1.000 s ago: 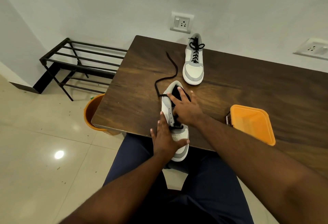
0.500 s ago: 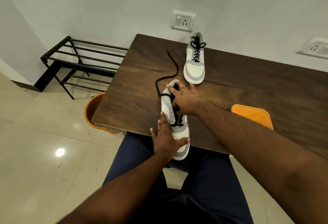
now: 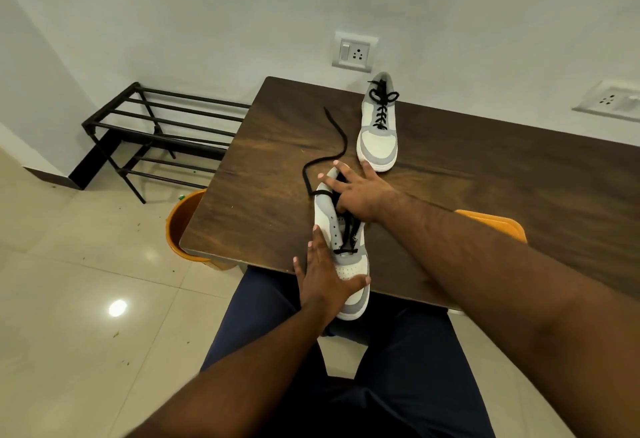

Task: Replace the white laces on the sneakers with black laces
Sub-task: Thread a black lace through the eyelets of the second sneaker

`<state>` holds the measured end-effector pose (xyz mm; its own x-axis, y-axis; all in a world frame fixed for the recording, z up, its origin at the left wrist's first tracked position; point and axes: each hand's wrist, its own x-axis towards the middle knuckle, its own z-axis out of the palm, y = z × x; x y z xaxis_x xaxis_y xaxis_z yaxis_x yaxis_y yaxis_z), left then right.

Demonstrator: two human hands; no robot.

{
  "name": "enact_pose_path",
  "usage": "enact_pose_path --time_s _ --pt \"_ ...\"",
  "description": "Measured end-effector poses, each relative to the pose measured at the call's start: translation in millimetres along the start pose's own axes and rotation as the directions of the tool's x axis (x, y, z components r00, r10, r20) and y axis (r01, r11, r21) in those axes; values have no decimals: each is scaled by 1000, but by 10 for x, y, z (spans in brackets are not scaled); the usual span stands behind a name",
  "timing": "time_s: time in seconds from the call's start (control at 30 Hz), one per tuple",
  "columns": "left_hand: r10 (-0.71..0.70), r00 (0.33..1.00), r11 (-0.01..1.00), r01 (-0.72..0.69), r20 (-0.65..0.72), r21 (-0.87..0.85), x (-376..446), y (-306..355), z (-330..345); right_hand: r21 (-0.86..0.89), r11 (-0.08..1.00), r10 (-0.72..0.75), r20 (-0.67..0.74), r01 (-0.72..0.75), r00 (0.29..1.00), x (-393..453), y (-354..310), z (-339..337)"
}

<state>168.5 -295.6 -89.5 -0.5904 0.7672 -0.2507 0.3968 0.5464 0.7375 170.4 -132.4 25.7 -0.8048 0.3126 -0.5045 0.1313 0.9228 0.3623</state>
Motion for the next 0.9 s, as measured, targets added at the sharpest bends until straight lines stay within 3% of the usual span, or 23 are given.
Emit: enact_pose_path --time_s 0.07,0.17,0.4,0.5,0.57,0.63,0.7,0.73,0.83,0.9 --pt "-5 1000 1000 5 13 12 1 13 -9 -50 999 17 18 -16 1000 35 -99 18" --pt "-4 1000 1000 4 25 11 -1 1 -19 -109 994 1 -82 -10 997 32 -4 -52" --pt "-20 998 1000 20 53 0 38 17 -53 -84 996 3 -237 -24 971 -206 309 -273" --pt "-39 998 999 39 56 -5 54 85 -111 80 996 71 -289 -50 955 -428 279 -282" --pt "-6 999 997 3 -39 -78 66 202 -233 320 947 81 -277 12 957 -624 214 -310" --pt "130 982 968 -156 -140 -198 92 305 -387 666 734 70 -268 132 961 -806 88 -331" --pt "286 947 895 -318 -147 -312 140 330 -511 896 407 99 -239 180 966 -918 14 -275" --pt "293 946 872 -323 -136 -368 145 316 -565 930 312 137 -245 193 960 -952 33 -222" --pt "160 986 806 -153 -38 -572 94 150 -799 959 156 276 -272 236 922 -1057 223 -26" --pt "181 982 767 -109 50 -633 42 88 -966 968 65 353 -251 244 902 -1111 287 83"
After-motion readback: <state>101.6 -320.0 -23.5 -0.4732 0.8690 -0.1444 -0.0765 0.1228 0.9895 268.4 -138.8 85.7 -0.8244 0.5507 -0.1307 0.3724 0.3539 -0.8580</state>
